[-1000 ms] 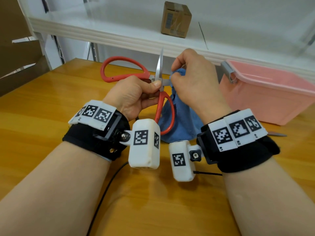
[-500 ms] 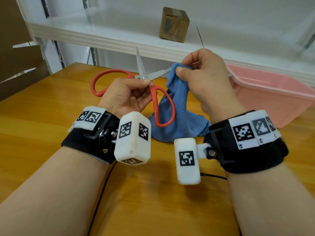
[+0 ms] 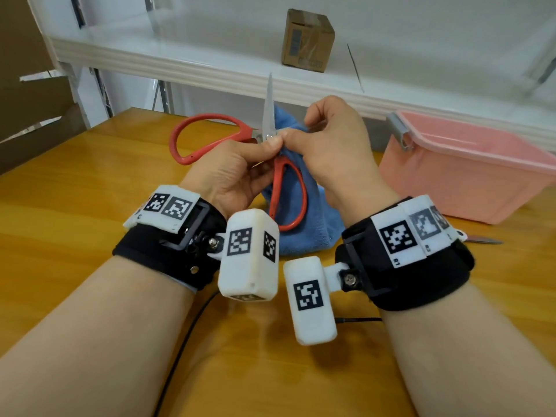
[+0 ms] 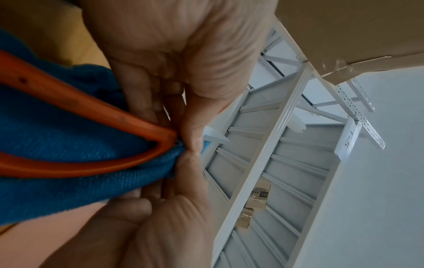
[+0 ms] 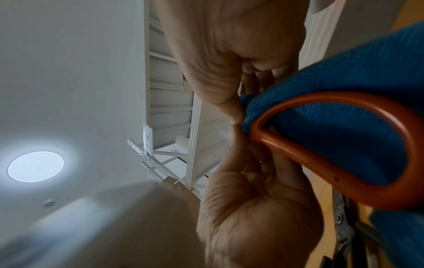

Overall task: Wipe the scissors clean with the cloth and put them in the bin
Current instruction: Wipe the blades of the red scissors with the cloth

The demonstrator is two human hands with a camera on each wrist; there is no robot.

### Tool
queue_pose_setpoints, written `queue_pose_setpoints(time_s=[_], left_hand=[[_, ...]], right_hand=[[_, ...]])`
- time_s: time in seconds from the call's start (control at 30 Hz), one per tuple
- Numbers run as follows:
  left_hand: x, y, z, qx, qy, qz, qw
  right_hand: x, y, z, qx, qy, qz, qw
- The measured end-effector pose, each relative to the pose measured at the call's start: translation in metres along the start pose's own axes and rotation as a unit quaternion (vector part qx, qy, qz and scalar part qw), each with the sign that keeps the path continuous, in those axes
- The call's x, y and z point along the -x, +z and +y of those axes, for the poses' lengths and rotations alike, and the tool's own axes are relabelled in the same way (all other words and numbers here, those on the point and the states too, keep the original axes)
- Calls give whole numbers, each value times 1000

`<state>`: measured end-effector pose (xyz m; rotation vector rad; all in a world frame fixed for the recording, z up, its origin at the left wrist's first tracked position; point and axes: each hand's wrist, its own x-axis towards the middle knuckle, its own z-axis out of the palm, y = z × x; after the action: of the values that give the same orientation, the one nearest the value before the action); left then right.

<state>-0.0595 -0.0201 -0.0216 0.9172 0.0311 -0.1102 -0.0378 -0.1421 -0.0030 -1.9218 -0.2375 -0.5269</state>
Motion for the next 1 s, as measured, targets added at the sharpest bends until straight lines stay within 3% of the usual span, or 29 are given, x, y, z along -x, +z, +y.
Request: queue_pose_setpoints(time_s=[0.33, 0.43, 0.57, 0.8, 1.0], left_hand=[[1, 4, 1, -23, -6, 30, 999], [1, 2, 2, -13, -3, 30, 999], [1, 0, 3, -3, -10, 10, 1000], [2, 3, 2, -20, -11, 40, 999], [2, 0, 3, -16, -16, 34, 999]], right_hand=[[-10, -12, 11, -94, 72, 53, 992], [-10, -10, 12, -91, 62, 50, 993], [-5, -1, 10, -50, 31, -3, 998], [-14, -19, 14, -41, 64, 58, 995], [-9, -12, 11, -19, 34, 6, 999]])
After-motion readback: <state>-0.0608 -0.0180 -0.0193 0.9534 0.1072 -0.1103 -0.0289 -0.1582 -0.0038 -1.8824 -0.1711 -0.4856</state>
